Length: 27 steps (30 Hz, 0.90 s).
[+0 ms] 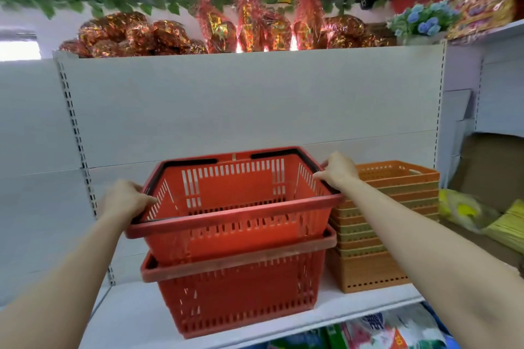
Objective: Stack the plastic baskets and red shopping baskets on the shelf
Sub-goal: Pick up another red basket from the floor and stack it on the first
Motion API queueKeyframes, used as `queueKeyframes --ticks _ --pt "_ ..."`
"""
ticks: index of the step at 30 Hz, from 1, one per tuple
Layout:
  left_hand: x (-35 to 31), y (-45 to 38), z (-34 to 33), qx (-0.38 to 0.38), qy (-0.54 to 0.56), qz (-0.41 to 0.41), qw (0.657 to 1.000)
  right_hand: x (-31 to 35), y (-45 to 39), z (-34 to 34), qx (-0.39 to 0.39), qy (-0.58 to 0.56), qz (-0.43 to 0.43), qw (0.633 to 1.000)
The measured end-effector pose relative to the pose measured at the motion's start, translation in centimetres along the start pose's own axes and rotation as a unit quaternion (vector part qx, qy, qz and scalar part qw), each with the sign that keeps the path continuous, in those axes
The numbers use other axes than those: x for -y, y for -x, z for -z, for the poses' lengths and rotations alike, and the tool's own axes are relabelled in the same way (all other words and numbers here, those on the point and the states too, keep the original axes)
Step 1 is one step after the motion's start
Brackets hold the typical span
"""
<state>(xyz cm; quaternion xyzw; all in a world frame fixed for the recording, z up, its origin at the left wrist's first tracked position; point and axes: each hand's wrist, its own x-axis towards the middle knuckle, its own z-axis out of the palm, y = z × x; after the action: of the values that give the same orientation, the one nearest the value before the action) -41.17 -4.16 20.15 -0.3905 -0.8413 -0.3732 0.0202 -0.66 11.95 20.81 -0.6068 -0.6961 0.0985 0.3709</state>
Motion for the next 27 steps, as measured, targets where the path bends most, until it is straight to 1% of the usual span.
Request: queueKeyframes --ticks 5,9,11,13,14,16,17,18,19,21,22,27 --pt "1.2 -0.2 -1.8 0.009 -0.068 0.009 0.998 -1.1 0.4 -2.0 0.056 0.015 0.003 0.998" --pt "4.3 0.2 -4.4 0.032 -0.057 0.027 0.998 -2.5 1.7 -4.2 0.085 0.016 0.000 0.996" --pt "5.4 1.2 -5.7 0.052 0.029 0.034 0.998 -3.6 2.5 -5.3 0.102 0.000 -0.020 0.995" --pt "5.9 3.4 -5.8 0.083 0.145 0.026 0.986 -4.8 3.7 -5.9 0.110 -0.055 -0.048 0.991" --pt "6.0 4.6 -5.6 0.095 0.209 0.018 0.973 -5.2 4.5 -6.1 0.105 -0.089 -0.051 0.989" --pt "6.7 7.0 -5.7 0.084 0.297 0.003 0.951 -5.8 6.7 -6.6 0.050 -0.135 -0.020 0.989" --pt "7.4 8.3 -6.2 0.049 0.296 -0.012 0.954 -6.1 8.0 -7.1 0.006 -0.144 0.011 0.990" --pt "7.9 10.1 -6.7 0.006 0.271 -0.038 0.962 -6.5 9.6 -7.8 -0.034 -0.154 0.047 0.986" --pt "8.2 11.2 -7.3 -0.027 0.223 -0.081 0.971 -6.7 10.9 -8.4 -0.062 -0.152 0.088 0.982" --pt "9.0 13.1 -9.1 -0.061 0.136 -0.154 0.977 -8.0 12.9 -10.2 -0.080 -0.102 0.164 0.978" --pt "9.1 13.1 -9.7 -0.068 0.119 -0.174 0.975 -8.4 13.2 -10.8 -0.084 -0.077 0.186 0.976" --pt "8.6 12.4 -10.5 -0.079 0.098 -0.178 0.976 -9.0 12.2 -11.6 -0.091 -0.074 0.192 0.974"
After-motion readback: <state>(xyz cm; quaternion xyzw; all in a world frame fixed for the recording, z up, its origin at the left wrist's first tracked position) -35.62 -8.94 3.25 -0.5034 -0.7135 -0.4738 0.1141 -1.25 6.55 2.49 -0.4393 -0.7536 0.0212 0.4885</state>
